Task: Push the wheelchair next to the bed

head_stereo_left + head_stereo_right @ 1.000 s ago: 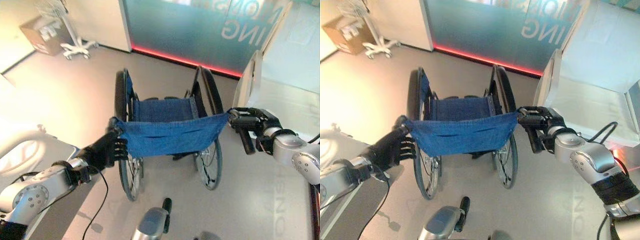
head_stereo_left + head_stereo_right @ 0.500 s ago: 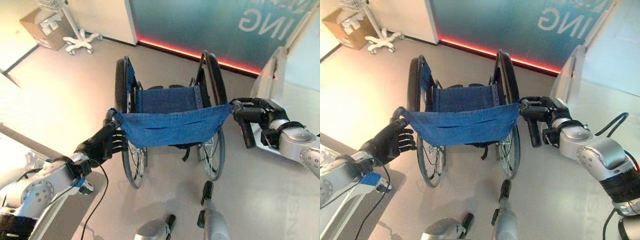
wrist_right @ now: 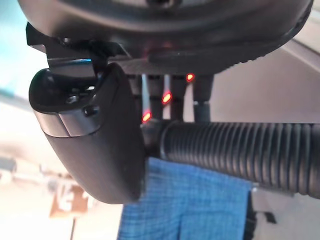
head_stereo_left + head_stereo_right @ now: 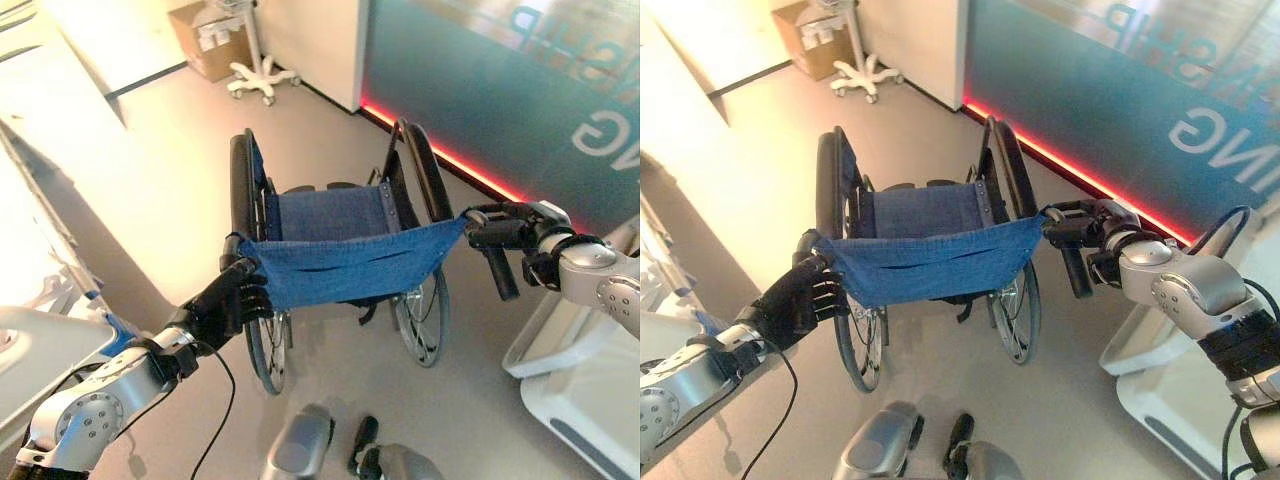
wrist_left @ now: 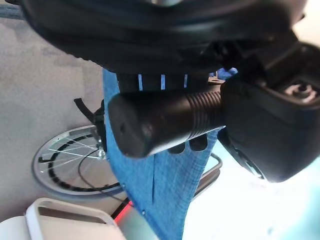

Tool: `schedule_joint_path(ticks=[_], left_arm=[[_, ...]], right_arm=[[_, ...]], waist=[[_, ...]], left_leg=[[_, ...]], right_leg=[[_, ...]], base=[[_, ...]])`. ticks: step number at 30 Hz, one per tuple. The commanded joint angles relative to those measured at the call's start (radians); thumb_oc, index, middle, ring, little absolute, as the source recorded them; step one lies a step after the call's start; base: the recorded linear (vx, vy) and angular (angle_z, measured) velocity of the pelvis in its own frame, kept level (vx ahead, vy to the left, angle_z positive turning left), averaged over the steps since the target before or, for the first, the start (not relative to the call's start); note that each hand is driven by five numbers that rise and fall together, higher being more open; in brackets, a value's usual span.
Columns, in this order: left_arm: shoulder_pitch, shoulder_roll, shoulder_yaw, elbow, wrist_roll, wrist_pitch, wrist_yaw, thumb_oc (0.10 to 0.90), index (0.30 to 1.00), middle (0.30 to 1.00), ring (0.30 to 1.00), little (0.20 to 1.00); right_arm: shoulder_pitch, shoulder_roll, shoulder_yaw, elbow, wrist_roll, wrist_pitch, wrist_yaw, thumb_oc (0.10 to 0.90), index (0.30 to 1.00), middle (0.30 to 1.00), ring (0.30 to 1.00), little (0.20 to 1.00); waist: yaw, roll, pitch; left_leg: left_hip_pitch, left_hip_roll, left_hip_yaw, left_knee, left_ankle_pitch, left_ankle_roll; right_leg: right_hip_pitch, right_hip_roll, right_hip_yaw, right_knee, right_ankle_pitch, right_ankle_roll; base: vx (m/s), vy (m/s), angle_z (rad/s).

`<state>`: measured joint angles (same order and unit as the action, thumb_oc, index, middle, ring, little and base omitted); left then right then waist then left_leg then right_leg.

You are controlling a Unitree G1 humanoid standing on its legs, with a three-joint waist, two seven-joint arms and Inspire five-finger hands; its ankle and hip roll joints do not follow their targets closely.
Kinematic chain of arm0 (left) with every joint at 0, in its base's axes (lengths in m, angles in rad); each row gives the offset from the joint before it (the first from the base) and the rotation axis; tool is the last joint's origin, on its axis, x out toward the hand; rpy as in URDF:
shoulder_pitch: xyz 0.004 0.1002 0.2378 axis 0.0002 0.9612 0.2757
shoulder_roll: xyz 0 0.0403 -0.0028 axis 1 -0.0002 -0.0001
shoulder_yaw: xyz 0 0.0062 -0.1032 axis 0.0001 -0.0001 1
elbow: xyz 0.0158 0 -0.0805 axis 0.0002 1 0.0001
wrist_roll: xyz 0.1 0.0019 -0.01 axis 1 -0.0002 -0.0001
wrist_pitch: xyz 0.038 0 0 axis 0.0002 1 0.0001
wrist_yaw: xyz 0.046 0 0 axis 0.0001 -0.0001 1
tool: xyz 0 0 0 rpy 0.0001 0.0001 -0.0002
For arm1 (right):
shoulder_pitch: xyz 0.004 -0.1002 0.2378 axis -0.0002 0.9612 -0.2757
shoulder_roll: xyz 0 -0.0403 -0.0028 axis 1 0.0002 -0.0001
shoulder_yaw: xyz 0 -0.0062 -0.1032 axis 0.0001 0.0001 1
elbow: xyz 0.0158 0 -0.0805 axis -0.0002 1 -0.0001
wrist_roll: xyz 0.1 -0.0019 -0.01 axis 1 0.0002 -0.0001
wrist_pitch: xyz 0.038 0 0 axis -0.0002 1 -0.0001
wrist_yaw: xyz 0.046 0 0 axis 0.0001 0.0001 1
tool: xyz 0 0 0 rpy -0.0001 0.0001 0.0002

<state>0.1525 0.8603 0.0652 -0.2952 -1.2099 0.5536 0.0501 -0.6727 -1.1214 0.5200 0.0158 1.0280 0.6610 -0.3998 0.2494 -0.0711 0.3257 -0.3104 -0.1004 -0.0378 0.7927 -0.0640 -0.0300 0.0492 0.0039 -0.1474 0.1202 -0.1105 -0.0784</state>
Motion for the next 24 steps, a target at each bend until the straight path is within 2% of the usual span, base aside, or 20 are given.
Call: schedule_joint_path(ticks=[1,2,3,4,5,6,8,9,10,11,12,14,15,16,17,18,20,22,23,24], left_arm=[[-0.085,0.004,-0.041,-0.115,-0.002,-0.087,-0.023,0.400,0.300,0.300,0.300,0.300],[-0.098,0.001,-0.058,-0.101,0.011,-0.098,-0.017,0.400,0.300,0.300,0.300,0.300],[-0.106,-0.006,-0.072,-0.094,0.031,-0.104,-0.011,0.400,0.300,0.300,0.300,0.300],[-0.107,-0.007,-0.075,-0.094,0.042,-0.111,-0.007,0.400,0.300,0.300,0.300,0.300],[-0.109,-0.011,-0.079,-0.095,0.063,-0.119,0.001,0.400,0.300,0.300,0.300,0.300],[-0.111,-0.016,-0.082,-0.096,0.073,-0.124,0.006,0.400,0.300,0.300,0.300,0.300],[-0.115,-0.029,-0.081,-0.092,0.113,-0.144,0.013,0.400,0.300,0.300,0.300,0.300],[-0.117,-0.031,-0.068,-0.094,0.126,-0.144,0.013,0.400,0.300,0.300,0.300,0.300],[-0.120,-0.031,-0.056,-0.095,0.131,-0.140,0.017,0.400,0.300,0.300,0.300,0.300],[-0.121,-0.029,-0.051,-0.096,0.131,-0.137,0.020,0.400,0.300,0.300,0.300,0.300],[-0.131,-0.021,-0.037,-0.092,0.125,-0.124,0.024,0.400,0.300,0.300,0.300,0.300],[-0.144,-0.011,-0.032,-0.089,0.123,-0.111,0.012,0.400,0.300,0.300,0.300,0.300],[-0.167,-0.002,-0.039,-0.085,0.139,-0.122,-0.003,0.400,0.300,0.300,0.300,0.300],[-0.172,0.001,-0.041,-0.085,0.136,-0.121,-0.001,0.400,0.300,0.300,0.300,0.300],[-0.194,0.011,-0.050,-0.082,0.127,-0.121,0.000,0.400,0.300,0.300,0.300,0.300],[-0.220,0.016,-0.066,-0.079,0.101,-0.115,0.014,0.400,0.300,0.300,0.300,0.300],[-0.273,0.016,-0.108,-0.062,0.046,-0.110,0.035,0.400,0.300,0.300,0.300,0.300],[-0.296,0.027,-0.134,-0.055,0.017,-0.111,0.018,0.400,0.300,0.300,0.300,0.300],[-0.296,0.026,-0.134,-0.055,0.017,-0.111,0.018,0.400,0.300,0.300,0.300,0.300],[-0.306,0.026,-0.156,-0.056,0.013,-0.116,-0.004,0.400,0.300,0.300,0.300,0.300]], right_arm=[[-0.159,0.068,0.044,-0.107,0.028,-0.089,0.190,0.400,0.300,0.300,0.300,0.300],[-0.170,0.079,0.055,-0.090,0.019,-0.094,0.194,0.400,0.300,0.300,0.300,0.300],[-0.170,0.094,0.061,-0.076,0.011,-0.105,0.189,0.400,0.300,0.300,0.300,0.300],[-0.166,0.097,0.062,-0.073,0.012,-0.112,0.186,0.400,0.300,0.300,0.300,0.300],[-0.145,0.104,0.054,-0.076,0.007,-0.126,0.177,0.400,0.300,0.300,0.300,0.300],[-0.132,0.108,0.047,-0.079,0.003,-0.132,0.175,0.400,0.300,0.300,0.300,0.300],[-0.082,0.125,0.015,-0.087,-0.019,-0.148,0.172,0.400,0.300,0.300,0.300,0.300],[-0.063,0.140,0.000,-0.091,-0.035,-0.150,0.174,0.400,0.300,0.300,0.300,0.300],[-0.058,0.158,-0.002,-0.090,-0.044,-0.151,0.175,0.400,0.300,0.300,0.300,0.300],[-0.054,0.169,-0.003,-0.088,-0.049,-0.152,0.177,0.400,0.300,0.300,0.300,0.300],[-0.044,0.197,-0.006,-0.075,-0.081,-0.154,0.203,0.400,0.300,0.300,0.300,0.300],[-0.038,0.210,-0.004,-0.070,-0.099,-0.163,0.220,0.400,0.300,0.300,0.300,0.300],[-0.047,0.228,0.008,-0.058,-0.109,-0.184,0.252,0.400,0.300,0.300,0.300,0.300],[-0.050,0.231,0.011,-0.056,-0.107,-0.187,0.250,0.400,0.300,0.300,0.300,0.300],[-0.072,0.248,0.030,-0.043,-0.110,-0.200,0.262,0.400,0.300,0.300,0.300,0.300],[-0.108,0.274,0.063,-0.018,-0.111,-0.206,0.259,0.400,0.300,0.300,0.300,0.300],[-0.164,0.329,0.109,0.030,-0.132,-0.199,0.257,0.400,0.300,0.300,0.300,0.300],[-0.198,0.363,0.136,0.067,-0.155,-0.196,0.247,0.400,0.300,0.300,0.300,0.300],[-0.199,0.363,0.136,0.067,-0.155,-0.197,0.247,0.400,0.300,0.300,0.300,0.300],[-0.221,0.385,0.147,0.102,-0.189,-0.209,0.252,0.400,0.300,0.300,0.300,0.300]], waist=[[-0.021,-0.011,-0.043],[-0.012,-0.009,-0.038],[0.003,0.001,-0.039],[0.009,0.004,-0.040],[0.020,0.007,-0.037],[0.023,0.008,-0.038],[0.024,-0.005,-0.039],[0.030,-0.016,-0.044],[0.041,-0.019,-0.053],[0.047,-0.025,-0.059],[0.062,-0.044,-0.073],[0.074,-0.059,-0.082],[0.080,-0.064,-0.091],[0.083,-0.059,-0.095],[0.088,-0.053,-0.100],[0.085,-0.049,-0.100],[0.078,-0.030,-0.103],[0.080,-0.015,-0.099],[0.079,-0.013,-0.101],[0.087,-0.004,-0.091]], left_leg=[[0.094,0.048,0.064,-0.300,0.167,-0.001],[0.088,0.046,0.073,-0.362,0.187,-0.007],[0.061,0.051,0.104,-0.482,0.225,-0.021],[0.051,0.055,0.127,-0.537,0.245,-0.027],[0.033,0.062,0.187,-0.612,0.272,-0.030],[0.027,0.064,0.211,-0.636,0.282,-0.032],[0.025,0.054,0.265,-0.666,0.269,-0.032],[0.036,0.046,0.272,-0.664,0.223,-0.008],[0.044,0.045,0.263,-0.665,0.204,0.018],[0.052,0.038,0.251,-0.665,0.189,0.026],[0.062,0.017,0.233,-0.643,0.148,0.054],[0.079,0.002,0.243,-0.641,0.121,0.093],[0.119,-0.013,0.227,-0.674,0.118,0.114],[0.120,-0.008,0.221,-0.673,0.117,0.115],[0.138,-0.006,0.193,-0.671,0.110,0.118],[0.158,-0.011,0.161,-0.663,0.101,0.118],[0.178,-0.021,0.111,-0.639,0.092,0.118],[0.173,-0.029,0.053,-0.592,0.084,0.103],[0.171,-0.026,0.052,-0.592,0.085,0.102],[0.180,-0.033,-0.006,-0.554,0.061,0.093]], right_leg=[[0.049,0.007,-0.063,-0.036,0.101,0.134],[0.070,0.018,-0.062,-0.042,0.087,0.130],[0.103,0.050,-0.069,-0.046,0.063,0.124],[0.122,0.065,-0.071,-0.047,0.050,0.122],[0.163,0.090,-0.078,-0.051,0.022,0.112],[0.178,0.099,-0.081,-0.052,0.011,0.108],[0.223,0.114,-0.095,-0.040,-0.047,0.104],[0.225,0.109,-0.097,-0.014,-0.073,0.109],[0.222,0.113,-0.093,0.008,-0.076,0.113],[0.224,0.109,-0.090,0.024,-0.078,0.120],[0.237,0.093,-0.092,0.076,-0.062,0.144],[0.227,0.073,-0.109,0.213,0.032,0.194],[0.170,0.073,-0.113,0.409,0.190,0.278],[0.162,0.081,-0.111,0.438,0.212,0.288],[0.120,0.089,-0.106,0.557,0.273,0.320],[0.067,0.066,-0.103,0.621,0.281,0.321],[0.017,0.003,-0.111,0.575,0.184,0.278],[0.019,-0.049,-0.130,0.395,0.078,0.229],[0.018,-0.046,-0.132,0.390,0.082,0.228],[0.005,-0.108,-0.139,0.218,0.077,0.207]], base=[[0.32,-0.061,0.11],[0.40,-0.064,0.06],[0.41,-0.069,0.06],[0.48,-0.103,0.10],[0.38,-0.095,0.11],[0.48,-0.112,0.22],[0.47,-0.099,0.27],[0.40,-0.073,0.18],[0.34,-0.040,0.00],[0.40,-0.037,-0.33],[0.42,-0.018,-0.30],[0.40,0.021,-0.30],[0.28,0.030,-0.18],[0.32,-0.012,0.05],[0.25,-0.060,0.37],[0.41,-0.074,0.52],[0.39,-0.074,0.39],[0.27,-0.147,0.35],[0.27,-0.270,0.82],[0.24,-0.357,0.66]])
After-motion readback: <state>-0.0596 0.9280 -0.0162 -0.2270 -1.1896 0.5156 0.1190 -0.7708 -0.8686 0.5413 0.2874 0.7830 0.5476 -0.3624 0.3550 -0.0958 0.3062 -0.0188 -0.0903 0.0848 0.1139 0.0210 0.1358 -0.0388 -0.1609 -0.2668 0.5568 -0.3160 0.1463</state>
